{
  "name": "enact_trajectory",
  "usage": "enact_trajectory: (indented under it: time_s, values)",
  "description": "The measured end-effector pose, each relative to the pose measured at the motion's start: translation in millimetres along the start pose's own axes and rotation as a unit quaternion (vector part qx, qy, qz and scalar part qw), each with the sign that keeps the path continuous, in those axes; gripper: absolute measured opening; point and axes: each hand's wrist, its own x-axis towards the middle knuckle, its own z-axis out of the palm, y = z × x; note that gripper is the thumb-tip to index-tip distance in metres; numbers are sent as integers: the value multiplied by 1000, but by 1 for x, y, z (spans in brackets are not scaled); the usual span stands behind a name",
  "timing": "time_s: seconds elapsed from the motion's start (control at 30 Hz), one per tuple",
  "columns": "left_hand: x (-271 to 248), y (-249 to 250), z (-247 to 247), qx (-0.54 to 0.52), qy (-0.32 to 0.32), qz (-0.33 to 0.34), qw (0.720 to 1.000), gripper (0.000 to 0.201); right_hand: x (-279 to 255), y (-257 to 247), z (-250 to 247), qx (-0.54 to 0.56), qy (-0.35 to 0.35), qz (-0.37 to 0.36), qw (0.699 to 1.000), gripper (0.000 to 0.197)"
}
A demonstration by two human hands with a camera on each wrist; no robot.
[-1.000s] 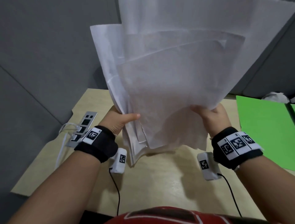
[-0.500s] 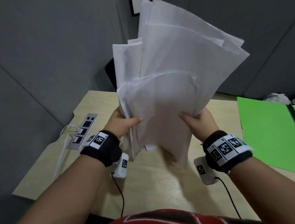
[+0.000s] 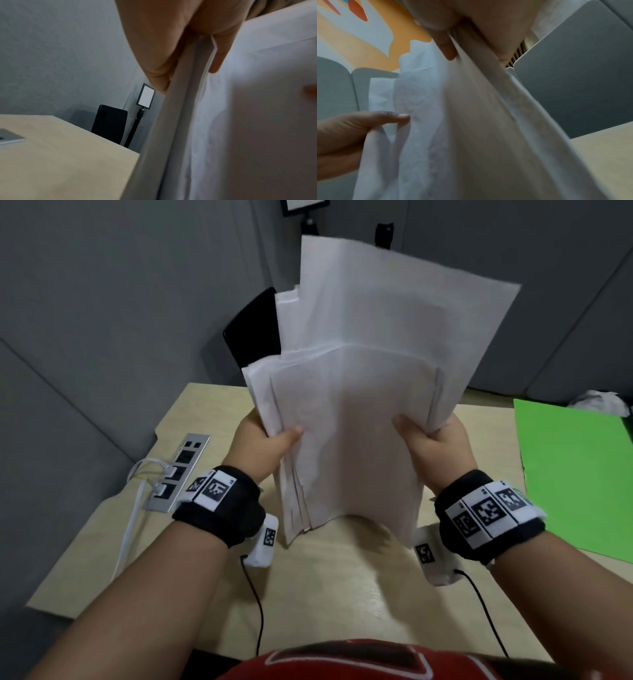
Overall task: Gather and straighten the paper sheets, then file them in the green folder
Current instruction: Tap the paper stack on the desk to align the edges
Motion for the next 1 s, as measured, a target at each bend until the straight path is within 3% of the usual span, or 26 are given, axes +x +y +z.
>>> enact_trajectory:
  time_s: [0.07, 0.13, 0.2, 0.27, 0.37, 0.47, 0.63, 0.87, 1.0]
  values:
    - [0, 5, -3, -44, 28, 10, 999, 26, 0, -8, -3, 51, 10, -35, 998, 27]
    - [2, 10, -9, -86, 32, 34, 995, 41, 2, -14, -9, 117, -4, -64, 991, 42]
    - [5, 8, -12, -109, 9, 45, 993, 62, 5, -11, -12, 157, -29, -58, 986, 61]
    - [6, 5, -10, -97, -12, 34, 995, 71, 6, -7, -9, 131, -41, -32, 990, 65]
    - [6, 5, 0, -36, -7, 15, 999, 56, 3, -5, 0, 19, -39, -26, 999, 51]
    - [7, 8, -1, -40, 39, 13, 998, 31, 1, -13, 3, 41, 2, -48, 998, 39]
    - [4, 18, -16, -107, 43, 77, 990, 53, 2, -25, -5, 177, 12, -95, 980, 56]
    - [6, 30, -18, -36, 23, 143, 989, 47, 2, -36, 2, 156, 36, -147, 976, 30]
    - [4, 38, -19, -8, 48, 201, 978, 60, 1, -43, 4, 141, 42, -177, 973, 30]
